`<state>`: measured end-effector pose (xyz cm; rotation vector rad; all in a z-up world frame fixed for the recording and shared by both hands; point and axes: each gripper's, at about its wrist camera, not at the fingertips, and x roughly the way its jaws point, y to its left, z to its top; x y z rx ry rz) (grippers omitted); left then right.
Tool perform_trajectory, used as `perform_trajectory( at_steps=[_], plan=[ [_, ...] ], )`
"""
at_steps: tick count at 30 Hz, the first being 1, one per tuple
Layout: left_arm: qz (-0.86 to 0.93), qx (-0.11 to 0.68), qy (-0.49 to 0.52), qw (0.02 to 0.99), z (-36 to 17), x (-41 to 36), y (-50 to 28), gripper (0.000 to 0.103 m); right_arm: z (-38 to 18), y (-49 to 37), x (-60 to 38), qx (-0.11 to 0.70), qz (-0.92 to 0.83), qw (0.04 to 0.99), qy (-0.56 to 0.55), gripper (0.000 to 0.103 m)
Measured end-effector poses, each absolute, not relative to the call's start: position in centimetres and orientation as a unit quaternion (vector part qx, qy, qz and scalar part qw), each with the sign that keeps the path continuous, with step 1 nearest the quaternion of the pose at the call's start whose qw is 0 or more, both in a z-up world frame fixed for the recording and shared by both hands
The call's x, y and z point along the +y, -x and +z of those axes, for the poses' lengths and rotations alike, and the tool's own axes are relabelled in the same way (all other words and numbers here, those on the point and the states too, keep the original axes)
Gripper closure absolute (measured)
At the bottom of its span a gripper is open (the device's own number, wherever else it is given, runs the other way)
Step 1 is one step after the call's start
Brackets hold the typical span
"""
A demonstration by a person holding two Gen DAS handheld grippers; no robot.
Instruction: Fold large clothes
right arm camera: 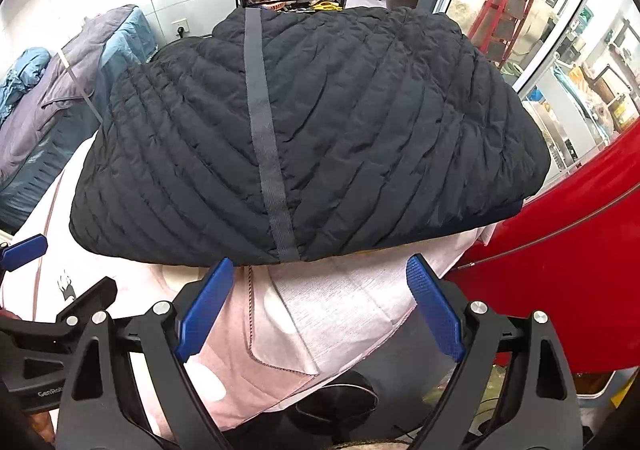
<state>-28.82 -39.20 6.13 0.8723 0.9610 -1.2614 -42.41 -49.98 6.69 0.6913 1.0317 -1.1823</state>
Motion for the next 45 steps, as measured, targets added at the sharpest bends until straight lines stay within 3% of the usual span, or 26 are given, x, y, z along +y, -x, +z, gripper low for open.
perform_trajectory(
  at_steps=[45],
  plan=[
    [-0.559,0.389,-0.361,0.637,6.7,-40.2,28.5,0.006,6.5,41.4,-50.7,0.468,-0.526,0.646,-0.295,0.016]
  ],
)
